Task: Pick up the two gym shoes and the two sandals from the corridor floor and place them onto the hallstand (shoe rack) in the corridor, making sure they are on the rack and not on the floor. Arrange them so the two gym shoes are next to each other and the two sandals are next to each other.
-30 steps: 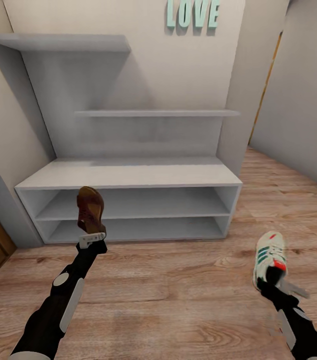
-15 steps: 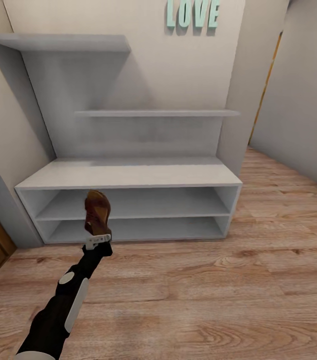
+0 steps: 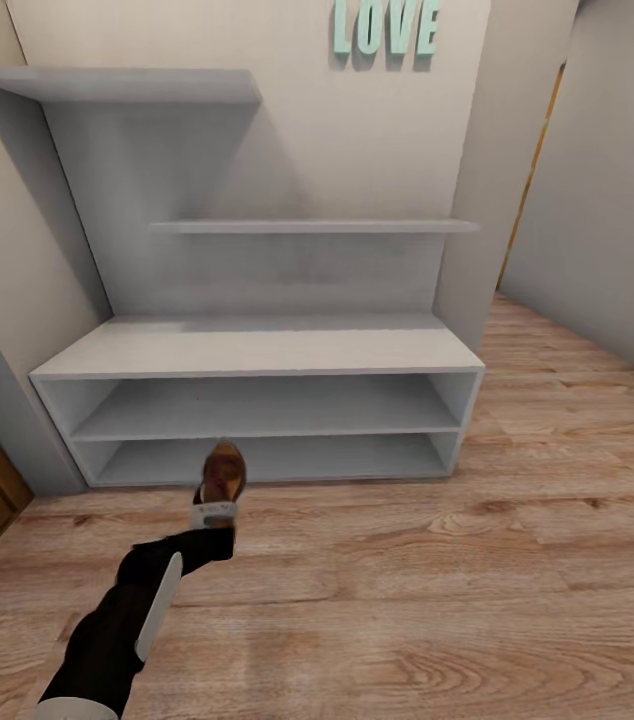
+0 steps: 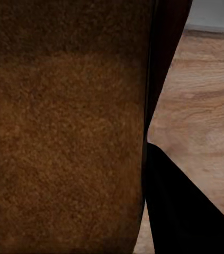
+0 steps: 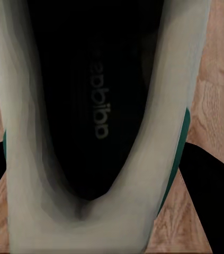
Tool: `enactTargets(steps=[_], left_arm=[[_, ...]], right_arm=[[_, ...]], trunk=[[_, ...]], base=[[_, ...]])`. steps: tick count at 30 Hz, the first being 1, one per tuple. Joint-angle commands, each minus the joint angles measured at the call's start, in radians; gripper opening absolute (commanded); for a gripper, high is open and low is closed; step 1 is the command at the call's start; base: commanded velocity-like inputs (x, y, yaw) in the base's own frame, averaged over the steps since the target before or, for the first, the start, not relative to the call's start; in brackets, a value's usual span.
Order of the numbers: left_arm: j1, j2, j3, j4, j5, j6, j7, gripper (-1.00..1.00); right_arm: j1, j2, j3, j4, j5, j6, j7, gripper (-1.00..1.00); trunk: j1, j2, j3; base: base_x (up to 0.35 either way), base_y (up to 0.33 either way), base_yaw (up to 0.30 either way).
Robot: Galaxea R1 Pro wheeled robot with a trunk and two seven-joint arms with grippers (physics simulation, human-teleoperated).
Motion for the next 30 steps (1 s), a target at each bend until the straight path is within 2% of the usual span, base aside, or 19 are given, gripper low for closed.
enactTargets(steps=[1, 4, 8, 18, 23, 27, 29, 30], left_arm=[[-0.001, -0.001, 0.000, -0.001, -0.031, 0.010, -0.001, -1.00], [-0.001, -0.006, -0.002, -0.002, -0.134, 0.015, -0.003, -1.00], [-0.001, -0.013, -0.002, -0.002, -0.175, 0.016, -0.003, -1.00], [-0.001, -0.015, -0.003, -0.001, -0.186, 0.008, -0.006, -1.00], [-0.002, -0.014, -0.003, -0.001, -0.186, -0.024, -0.006, -1.00], [-0.003, -0.021, -0.004, -0.001, -0.186, -0.120, -0.006, -1.00], [-0.003, -0.030, -0.004, 0.002, -0.186, -0.225, -0.006, -1.00], [-0.003, -0.035, -0.004, 0.004, -0.186, -0.253, -0.006, -1.00]], right_arm=[[-0.001, 0.000, -0.002, -0.024, 0.009, 0.028, 0.002, -1.00], [-0.001, 0.001, -0.004, -0.102, 0.009, 0.061, 0.002, -1.00], [-0.002, 0.002, -0.006, -0.144, 0.009, 0.071, 0.001, -1.00], [-0.002, 0.002, -0.006, -0.155, 0.009, 0.073, -0.001, -1.00], [-0.001, 0.002, -0.006, -0.155, 0.009, 0.073, -0.001, -1.00], [-0.001, 0.003, -0.008, -0.155, 0.010, 0.073, -0.001, -1.00], [-0.002, 0.003, -0.009, -0.154, 0.010, 0.072, -0.001, -1.00], [-0.002, 0.003, -0.009, -0.154, 0.010, 0.072, -0.001, -1.00]], trunk=[[0.000, 0.000, -0.001], [0.004, -0.007, -0.006], [0.012, -0.022, -0.025], [0.017, -0.024, -0.080], [0.019, -0.025, -0.102], [0.019, -0.025, -0.102], [0.019, -0.025, -0.103], [0.019, -0.025, -0.103]], base=[[0.000, 0.000, 0.000], [0.000, 0.000, 0.020], [0.000, 0.000, 0.076], [0.000, 0.000, 0.108], [0.000, 0.000, 0.051], [0.000, 0.000, 0.006], [0.000, 0.000, 0.001], [0.000, 0.000, 0.000]])
